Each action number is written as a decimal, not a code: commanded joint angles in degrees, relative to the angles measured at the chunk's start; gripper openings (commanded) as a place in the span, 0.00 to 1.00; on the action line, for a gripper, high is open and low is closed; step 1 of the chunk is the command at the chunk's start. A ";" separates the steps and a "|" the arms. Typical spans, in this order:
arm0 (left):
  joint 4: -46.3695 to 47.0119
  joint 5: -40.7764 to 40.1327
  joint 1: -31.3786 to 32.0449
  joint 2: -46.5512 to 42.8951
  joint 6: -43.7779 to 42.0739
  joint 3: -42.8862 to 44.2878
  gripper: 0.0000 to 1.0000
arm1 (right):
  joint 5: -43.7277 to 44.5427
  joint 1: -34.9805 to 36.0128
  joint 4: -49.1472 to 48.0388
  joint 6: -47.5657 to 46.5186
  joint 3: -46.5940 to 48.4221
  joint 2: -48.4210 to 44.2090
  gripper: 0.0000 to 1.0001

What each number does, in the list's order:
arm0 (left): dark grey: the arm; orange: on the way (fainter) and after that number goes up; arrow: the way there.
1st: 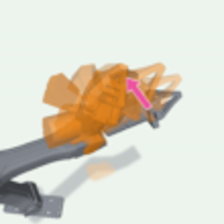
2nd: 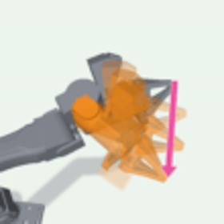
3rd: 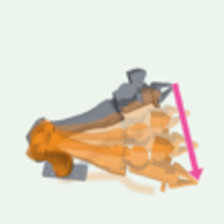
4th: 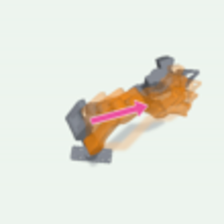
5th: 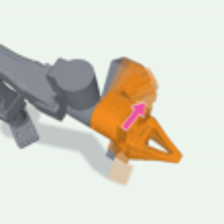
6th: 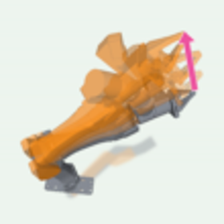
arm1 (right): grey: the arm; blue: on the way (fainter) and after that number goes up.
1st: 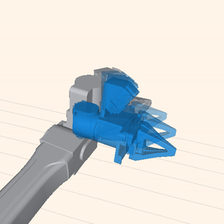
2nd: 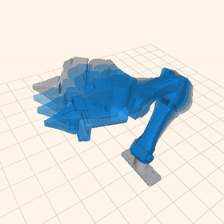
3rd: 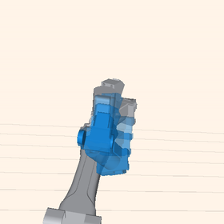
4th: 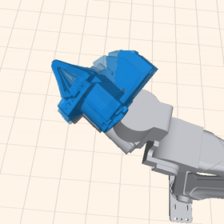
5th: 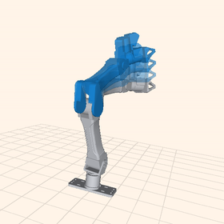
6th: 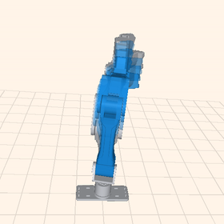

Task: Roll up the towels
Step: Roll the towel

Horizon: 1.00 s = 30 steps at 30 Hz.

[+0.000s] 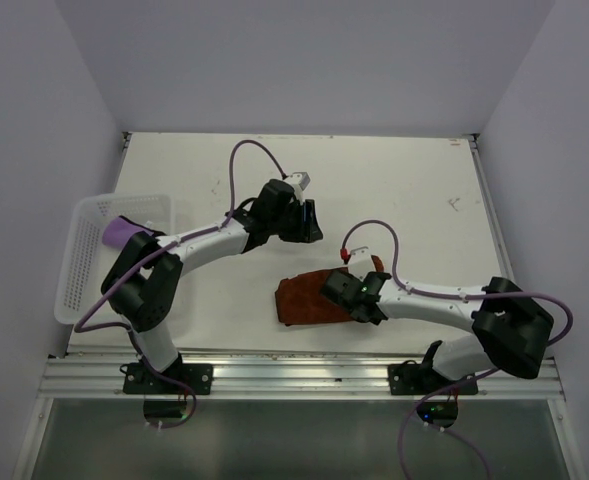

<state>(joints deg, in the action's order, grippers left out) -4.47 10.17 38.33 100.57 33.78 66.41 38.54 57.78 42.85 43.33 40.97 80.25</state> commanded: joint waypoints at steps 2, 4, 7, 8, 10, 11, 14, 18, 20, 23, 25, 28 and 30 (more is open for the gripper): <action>0.34 -0.24 -0.27 -3.54 -1.08 0.91 0.54 | 2.24 0.84 -0.05 2.11 2.53 0.96 0.00; 0.51 -0.51 -0.27 -4.42 -1.09 0.65 0.54 | 1.97 1.28 -0.05 2.37 2.54 1.05 0.00; 0.34 -0.24 -0.36 -5.21 -0.65 -0.14 0.55 | 2.23 1.64 0.39 2.90 2.27 0.79 0.00; 0.43 -0.33 -0.27 -5.65 -0.65 -0.84 0.55 | 2.50 1.64 0.65 2.99 2.18 0.70 0.00; 0.78 -0.68 -0.27 -6.70 -0.56 -1.55 0.55 | 2.68 1.72 1.09 2.99 2.44 0.87 0.00; 0.87 -0.77 -0.36 -7.06 -0.56 -2.25 0.55 | 2.68 1.72 1.62 2.99 2.62 0.96 0.00; 0.60 -0.86 -0.36 -7.76 -0.64 -2.86 0.55 | 3.38 2.60 2.58 3.34 2.89 1.66 0.00; 0.78 -1.03 -0.36 -8.20 -0.91 -3.13 0.55 | 4.95 4.62 4.08 5.26 3.59 2.72 0.00; 1.04 -0.34 -0.36 -8.11 -1.17 -3.04 0.56 | 5.49 5.76 4.87 5.62 4.55 3.33 0.00; 0.69 0.20 -0.27 -7.15 -1.96 -1.82 0.56 | 6.80 7.52 6.27 6.24 6.31 5.26 0.00; 0.51 0.46 -0.36 -6.62 -2.49 -1.20 0.56 | 7.51 8.22 6.98 6.33 7.89 7.45 0.00; 0.69 1.95 -0.36 -5.74 -2.75 -0.15 0.57 | 8.56 9.89 8.21 6.50 9.65 10.71 0.00; 0.69 3.79 -0.36 -4.61 -2.93 1.08 0.58 | 9.00 10.95 9.00 6.42 10.44 12.21 0.00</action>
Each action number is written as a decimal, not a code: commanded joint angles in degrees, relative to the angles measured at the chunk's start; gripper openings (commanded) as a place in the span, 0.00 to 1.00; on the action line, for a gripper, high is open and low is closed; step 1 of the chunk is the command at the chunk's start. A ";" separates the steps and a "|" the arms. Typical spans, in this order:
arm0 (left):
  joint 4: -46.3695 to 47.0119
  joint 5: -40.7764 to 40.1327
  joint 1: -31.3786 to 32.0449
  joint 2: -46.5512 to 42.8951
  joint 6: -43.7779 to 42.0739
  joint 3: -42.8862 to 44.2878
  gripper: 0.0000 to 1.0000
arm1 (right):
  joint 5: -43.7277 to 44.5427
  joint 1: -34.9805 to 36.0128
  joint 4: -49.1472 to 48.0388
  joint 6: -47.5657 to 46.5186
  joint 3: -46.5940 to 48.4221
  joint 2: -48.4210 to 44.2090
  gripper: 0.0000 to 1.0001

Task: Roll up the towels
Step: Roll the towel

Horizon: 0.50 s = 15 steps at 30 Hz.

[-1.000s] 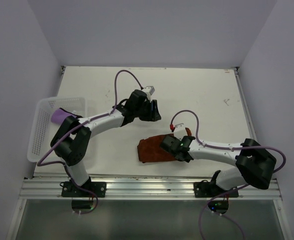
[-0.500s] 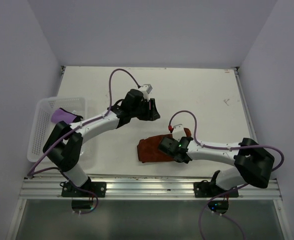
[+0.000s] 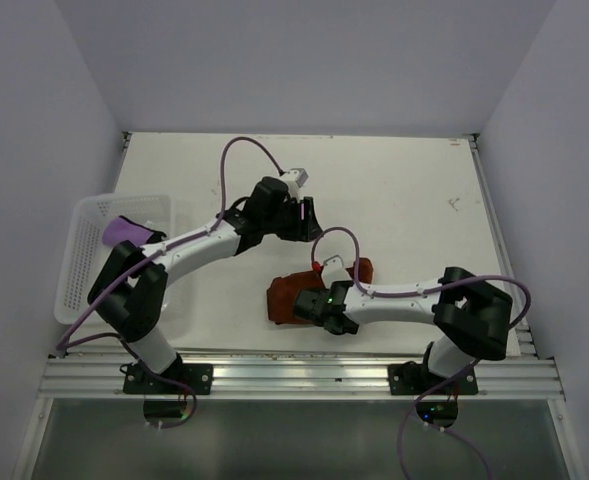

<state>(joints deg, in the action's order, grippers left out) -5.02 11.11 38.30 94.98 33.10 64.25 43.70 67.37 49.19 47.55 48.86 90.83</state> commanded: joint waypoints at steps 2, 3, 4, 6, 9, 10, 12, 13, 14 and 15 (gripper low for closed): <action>1.24 4.70 -0.25 1.78 -2.43 4.57 0.58 | 4.19 2.23 3.97 2.02 3.87 4.00 0.00; 1.41 5.14 -0.33 1.96 -2.52 4.92 0.58 | 4.02 2.58 4.25 1.93 4.83 4.70 0.00; 1.50 5.58 -0.25 2.05 -2.60 5.44 0.58 | 4.11 2.76 4.68 1.93 5.45 5.41 0.00; 1.59 6.99 -0.25 2.66 -2.69 6.24 0.58 | 4.46 3.55 6.00 2.02 6.42 7.78 0.00; 2.72 8.74 -0.33 3.19 -2.69 6.86 0.59 | 4.81 4.52 7.67 2.11 8.26 10.24 0.00; 3.17 9.45 -0.34 3.37 -2.69 6.86 0.59 | 5.07 4.69 8.11 2.20 8.96 10.68 0.00; 5.96 12.08 -0.34 3.90 -2.87 6.77 0.58 | 5.25 5.22 8.90 2.28 9.67 11.56 0.00; 6.68 13.22 -0.34 4.16 -2.87 6.59 0.58 | 5.34 5.31 9.17 2.28 9.85 11.74 0.00; 7.38 15.41 -0.25 4.60 -2.78 6.50 0.58 | 5.34 5.49 9.52 2.28 10.02 12.09 0.00; 9.13 16.65 -0.25 4.86 -2.78 6.33 0.58 | 5.25 5.57 9.61 2.11 10.29 12.44 0.00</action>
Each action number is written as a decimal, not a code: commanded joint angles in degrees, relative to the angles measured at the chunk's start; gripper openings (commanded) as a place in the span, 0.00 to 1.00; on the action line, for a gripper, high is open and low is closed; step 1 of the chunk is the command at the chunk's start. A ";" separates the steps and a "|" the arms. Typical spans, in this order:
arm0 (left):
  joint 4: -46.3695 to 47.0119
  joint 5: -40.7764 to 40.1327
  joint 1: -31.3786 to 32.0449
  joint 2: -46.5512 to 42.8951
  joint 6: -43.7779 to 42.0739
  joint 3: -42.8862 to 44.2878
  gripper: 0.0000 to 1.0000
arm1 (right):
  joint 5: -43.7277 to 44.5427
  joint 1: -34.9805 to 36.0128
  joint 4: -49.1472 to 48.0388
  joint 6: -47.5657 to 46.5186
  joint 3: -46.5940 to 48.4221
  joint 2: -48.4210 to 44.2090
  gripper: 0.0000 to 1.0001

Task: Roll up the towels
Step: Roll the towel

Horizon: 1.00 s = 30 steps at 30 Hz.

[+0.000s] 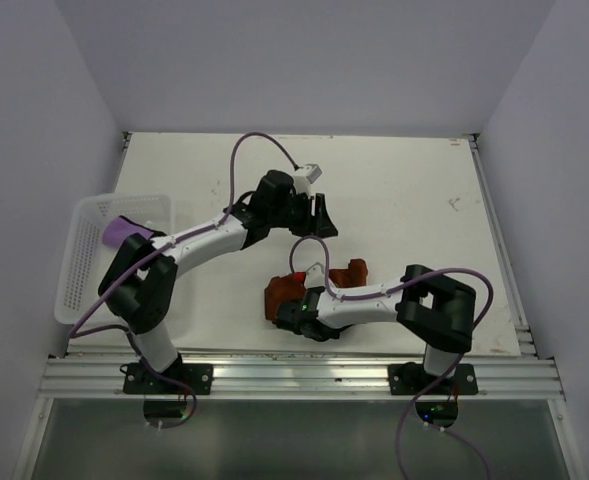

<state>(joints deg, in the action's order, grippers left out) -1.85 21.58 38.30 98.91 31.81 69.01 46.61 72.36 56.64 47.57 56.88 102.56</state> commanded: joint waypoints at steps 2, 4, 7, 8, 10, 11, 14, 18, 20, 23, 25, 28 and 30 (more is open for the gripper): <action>7.20 9.34 -0.07 1.89 -1.49 1.39 0.57 | 2.17 0.77 2.33 1.48 2.79 1.41 0.00; 8.70 12.06 0.19 2.60 -1.49 1.56 0.57 | 1.99 0.85 2.42 1.21 3.41 2.64 0.00; 9.76 14.53 0.89 4.26 -2.28 2.35 0.56 | 1.91 1.38 3.03 0.86 4.38 4.57 0.00; 9.76 15.24 1.33 4.62 -2.63 2.79 0.56 | 1.91 1.64 3.21 0.86 4.73 5.10 0.00; 9.93 17.25 1.68 6.19 -3.77 4.28 0.55 | 1.91 2.00 3.47 0.86 5.34 6.33 0.00; 9.85 18.05 1.77 6.73 -4.21 4.81 0.55 | 1.82 2.00 3.56 0.94 5.52 6.59 0.00; 9.41 21.21 2.21 9.10 -5.36 7.44 0.53 | 1.47 2.26 3.39 1.03 5.61 7.39 0.00; 5.02 22.36 4.05 12.09 -8.42 12.27 0.50 | 1.03 2.44 2.95 1.38 5.00 7.39 0.00; 2.83 22.98 5.63 13.76 -9.66 13.51 0.48 | 0.59 2.44 2.60 1.21 4.90 7.65 0.00; 2.46 24.20 6.78 15.60 -10.10 14.04 0.45 | 0.15 2.44 2.60 0.86 5.17 8.44 0.00; 2.37 24.82 7.05 16.66 -9.93 13.87 0.43 | -0.03 2.44 2.33 0.86 5.34 8.88 0.00; 2.64 25.70 7.57 17.71 -9.93 13.25 0.42 | -0.29 2.52 1.89 0.77 5.08 9.32 0.00; 2.55 25.88 7.93 18.33 -9.93 12.82 0.42 | -0.38 2.53 1.63 0.77 4.90 9.32 0.00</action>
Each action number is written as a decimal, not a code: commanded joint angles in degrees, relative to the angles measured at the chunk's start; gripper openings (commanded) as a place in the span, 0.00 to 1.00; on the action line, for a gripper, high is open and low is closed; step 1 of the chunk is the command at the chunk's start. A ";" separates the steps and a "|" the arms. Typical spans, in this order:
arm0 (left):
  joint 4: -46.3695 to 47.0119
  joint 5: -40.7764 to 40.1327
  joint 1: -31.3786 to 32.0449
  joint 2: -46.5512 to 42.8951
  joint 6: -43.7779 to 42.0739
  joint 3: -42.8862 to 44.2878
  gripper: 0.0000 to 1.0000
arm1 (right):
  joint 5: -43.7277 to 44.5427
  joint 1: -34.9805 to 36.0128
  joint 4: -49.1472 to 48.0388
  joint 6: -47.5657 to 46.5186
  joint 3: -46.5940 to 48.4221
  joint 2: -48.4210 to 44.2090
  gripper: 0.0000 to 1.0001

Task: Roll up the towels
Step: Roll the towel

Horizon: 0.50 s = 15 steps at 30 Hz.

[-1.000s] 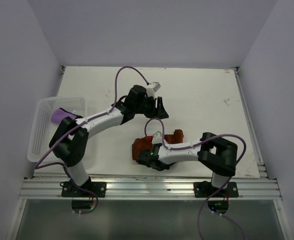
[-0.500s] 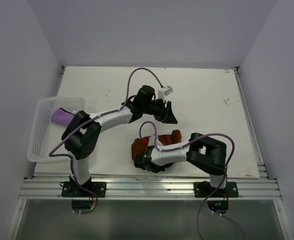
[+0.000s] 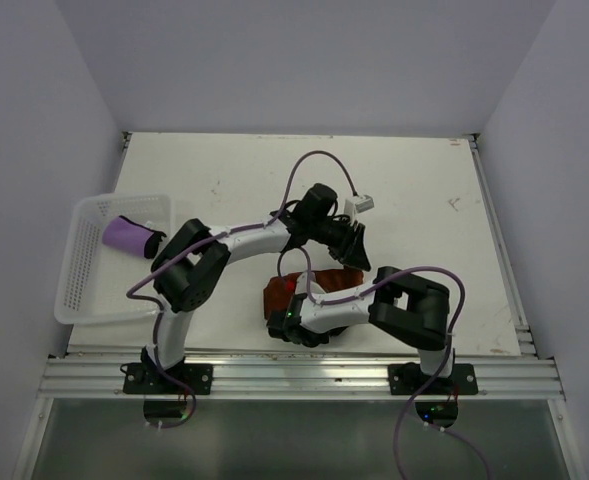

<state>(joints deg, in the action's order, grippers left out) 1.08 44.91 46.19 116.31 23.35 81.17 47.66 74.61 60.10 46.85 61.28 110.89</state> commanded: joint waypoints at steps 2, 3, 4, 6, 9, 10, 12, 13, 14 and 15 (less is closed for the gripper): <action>-0.47 2.82 0.39 1.72 -1.47 0.49 0.42 | -1.43 0.27 -1.83 1.49 0.60 1.08 0.00; -0.55 2.91 0.47 1.99 -1.38 0.48 0.42 | -1.43 0.19 -1.82 1.49 0.60 1.17 0.00; -0.55 2.82 0.56 2.34 -1.38 0.40 0.42 | -1.52 0.19 -2.00 1.40 0.60 1.26 0.00; -0.38 2.82 0.74 2.52 -1.38 -0.13 0.42 | -1.69 0.27 -2.09 1.31 0.69 1.43 0.00; -0.82 1.77 0.74 3.13 -2.08 -0.48 0.42 | -2.04 0.19 -2.26 1.23 0.95 1.96 0.00; -0.99 0.37 0.83 3.57 -2.52 -0.57 0.42 | -2.13 0.27 -2.18 1.23 1.04 2.13 0.00; -3.36 -0.95 0.74 4.18 -3.40 -0.57 0.42 | -2.22 0.19 -2.18 1.23 1.13 2.31 0.00; -3.45 -2.35 0.74 4.80 -3.49 -0.57 0.42 | -2.22 0.19 -2.09 1.23 1.13 2.31 0.00; -3.02 -2.80 0.56 5.15 -3.49 -0.74 0.42 | -2.31 0.19 -2.09 1.23 1.13 2.40 0.00; -2.93 -3.50 0.56 5.94 -3.58 -0.75 0.42 | -2.31 0.19 -2.09 1.23 1.13 2.31 0.00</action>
<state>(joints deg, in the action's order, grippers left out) -0.82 43.94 46.59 119.85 21.78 81.01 47.97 74.67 60.20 45.74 61.67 111.92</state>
